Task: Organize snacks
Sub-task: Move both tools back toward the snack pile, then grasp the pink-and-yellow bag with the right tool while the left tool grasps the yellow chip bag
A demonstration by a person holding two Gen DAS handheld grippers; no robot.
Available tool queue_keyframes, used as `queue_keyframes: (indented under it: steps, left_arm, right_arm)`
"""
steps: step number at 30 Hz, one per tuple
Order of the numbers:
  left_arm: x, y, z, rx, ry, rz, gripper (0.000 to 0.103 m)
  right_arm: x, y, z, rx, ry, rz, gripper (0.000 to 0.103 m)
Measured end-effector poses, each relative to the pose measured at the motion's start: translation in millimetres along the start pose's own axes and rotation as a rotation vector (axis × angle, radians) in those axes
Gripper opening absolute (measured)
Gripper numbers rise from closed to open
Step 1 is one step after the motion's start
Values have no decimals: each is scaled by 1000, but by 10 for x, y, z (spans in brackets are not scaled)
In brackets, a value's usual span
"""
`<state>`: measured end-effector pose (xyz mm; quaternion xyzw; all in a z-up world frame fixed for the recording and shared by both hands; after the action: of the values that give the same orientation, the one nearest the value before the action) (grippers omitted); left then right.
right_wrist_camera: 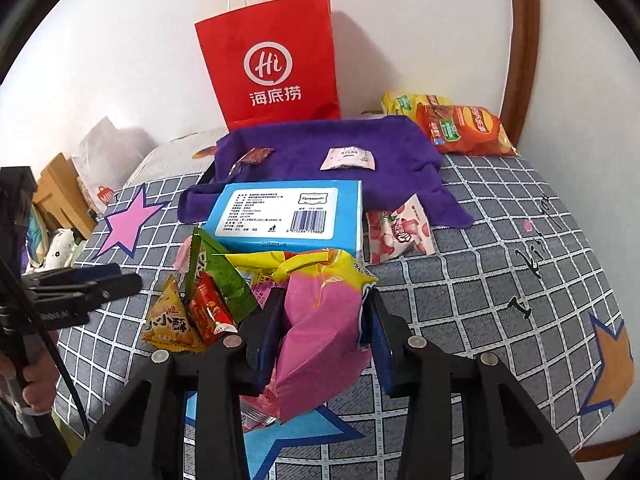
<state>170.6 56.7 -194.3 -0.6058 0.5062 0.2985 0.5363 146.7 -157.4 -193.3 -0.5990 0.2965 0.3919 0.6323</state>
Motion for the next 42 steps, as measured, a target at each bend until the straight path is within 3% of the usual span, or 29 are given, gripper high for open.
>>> queue_keyframes:
  steps: [9, 13, 22, 29, 42]
  left_arm:
    - [295, 205, -39, -4, 11, 72, 66]
    - [297, 251, -41, 8, -7, 76, 72]
    - [475, 221, -196, 41, -33, 97, 71]
    - [393, 243, -131, 30, -29, 62, 57]
    - [-146, 87, -31, 2, -72, -44, 55]
  right_arm:
    - [58, 47, 85, -39, -7, 27, 40]
    - [103, 40, 120, -48, -18, 32, 40]
    - [143, 20, 69, -42, -45, 40, 40]
    - [88, 33, -48, -39, -40, 44, 40]
    - [-26, -100, -39, -49, -74, 9, 40]
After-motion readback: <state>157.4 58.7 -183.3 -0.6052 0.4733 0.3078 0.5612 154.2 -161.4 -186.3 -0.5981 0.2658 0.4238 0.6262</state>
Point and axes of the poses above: each gripper's, at about its wrist camera, not at the fingertips, and x roughly the way its jaws point, z to its left, y to its underside, the point moved 6 cm from there along x, roughly the way its jaws point, and after that the axes turned 10 degrees about z, right-handed, at the moved point
